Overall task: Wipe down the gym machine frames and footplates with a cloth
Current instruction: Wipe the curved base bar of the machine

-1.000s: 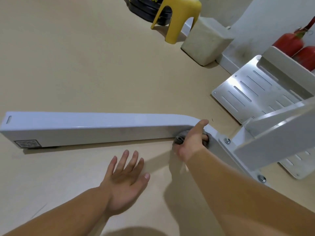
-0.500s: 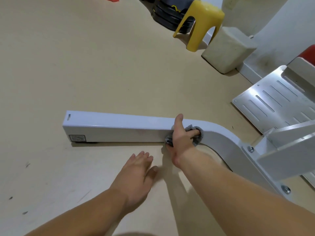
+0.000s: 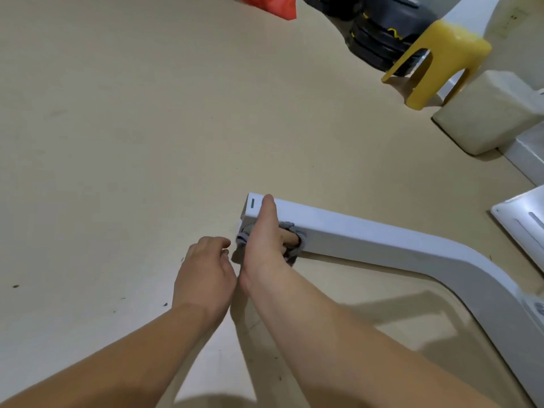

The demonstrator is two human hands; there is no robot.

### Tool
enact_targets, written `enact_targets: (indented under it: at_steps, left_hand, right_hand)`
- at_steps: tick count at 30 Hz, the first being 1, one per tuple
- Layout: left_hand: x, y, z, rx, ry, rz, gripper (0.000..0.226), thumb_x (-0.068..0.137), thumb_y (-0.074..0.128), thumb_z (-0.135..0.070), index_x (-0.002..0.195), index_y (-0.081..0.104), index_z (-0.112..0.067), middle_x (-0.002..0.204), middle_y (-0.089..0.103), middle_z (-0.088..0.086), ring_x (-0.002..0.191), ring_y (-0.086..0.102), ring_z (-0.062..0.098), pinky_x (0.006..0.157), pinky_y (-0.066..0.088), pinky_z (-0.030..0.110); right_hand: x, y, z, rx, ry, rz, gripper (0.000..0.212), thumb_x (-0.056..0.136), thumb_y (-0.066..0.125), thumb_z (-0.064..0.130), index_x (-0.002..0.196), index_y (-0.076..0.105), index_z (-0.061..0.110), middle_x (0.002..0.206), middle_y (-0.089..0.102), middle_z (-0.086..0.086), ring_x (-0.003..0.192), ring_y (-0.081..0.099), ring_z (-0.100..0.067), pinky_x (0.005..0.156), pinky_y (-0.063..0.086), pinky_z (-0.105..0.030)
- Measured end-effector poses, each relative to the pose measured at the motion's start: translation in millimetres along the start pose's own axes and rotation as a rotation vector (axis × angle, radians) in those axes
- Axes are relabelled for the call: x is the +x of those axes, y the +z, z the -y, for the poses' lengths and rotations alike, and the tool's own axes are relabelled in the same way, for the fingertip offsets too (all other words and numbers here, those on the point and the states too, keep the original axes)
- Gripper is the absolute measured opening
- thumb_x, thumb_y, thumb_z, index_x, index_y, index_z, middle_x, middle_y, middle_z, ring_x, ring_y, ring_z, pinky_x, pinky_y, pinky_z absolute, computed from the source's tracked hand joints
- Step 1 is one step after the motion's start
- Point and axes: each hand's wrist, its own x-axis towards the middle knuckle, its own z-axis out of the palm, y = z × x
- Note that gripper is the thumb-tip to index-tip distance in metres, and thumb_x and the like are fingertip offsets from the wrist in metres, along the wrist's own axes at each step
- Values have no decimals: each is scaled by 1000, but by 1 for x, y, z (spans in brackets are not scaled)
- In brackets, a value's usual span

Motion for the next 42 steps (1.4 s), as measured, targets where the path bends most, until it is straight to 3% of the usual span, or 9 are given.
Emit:
enact_targets:
  at_steps: [5,9,11,14,19,25,29,36,42]
  left_hand:
    - [3,-9,15,-37,8,-29,37,103,42,-14,135,58,-19,132,59,-7,127,48,14,99,46,34]
    - [0,3,-2,-41,51,33,37,105,41,-19,139,56,-20,137,56,-8,130,45,14,102,41,30]
    - [-1,9,-14,-71,67,72,37,106,42,-24,140,55,-22,137,54,-10,130,44,13,102,40,30]
    - [-1,15,-23,-118,42,107,36,105,45,-27,139,55,-24,136,54,-11,129,45,12,100,41,30]
    - [-5,10,-10,-102,21,89,30,103,46,-21,129,59,-26,126,57,-15,121,50,10,94,43,28]
    - [8,-10,15,-47,-78,78,10,91,55,-24,87,57,-33,91,61,-12,79,59,9,60,43,28]
    - [6,-28,19,-64,-26,-4,25,99,45,-14,112,61,-28,116,62,-9,105,63,17,88,53,41]
    - [35,-32,-10,30,57,105,38,104,45,-30,141,53,-23,145,51,-7,133,50,17,105,45,38]
    - [82,-33,-9,475,149,321,34,103,45,-38,125,53,-14,136,47,6,132,43,26,105,40,39]
  right_hand:
    - [-1,-4,-11,21,-83,5,91,52,50,84,122,42,27,130,56,-7,120,58,-30,104,49,-51]
    - [41,-70,28,-68,-89,-311,131,55,39,102,151,29,13,157,33,-12,138,40,-28,118,26,-44]
    - [66,-106,43,-39,-99,-406,137,27,35,110,130,48,21,148,42,0,132,45,-22,117,27,-43]
    - [98,-124,42,-27,-101,-398,115,6,34,113,90,33,36,118,36,10,117,48,-16,115,32,-42]
    - [20,-59,32,-77,-69,-185,96,84,61,70,152,23,14,159,29,-12,141,36,-30,118,23,-39]
    - [-44,2,-16,-67,-123,272,56,72,56,49,114,52,12,102,69,-4,85,67,-23,84,57,-39]
    - [-44,-45,-9,-86,-265,284,23,91,60,28,103,63,9,84,65,-1,58,58,-6,55,47,-21]
    - [-18,-109,52,-686,-1084,200,27,106,32,46,96,48,26,95,55,7,92,51,-15,79,41,-37]
    - [29,-69,56,-1389,-1050,279,54,107,13,49,156,30,32,152,40,4,144,25,-24,122,14,-44]
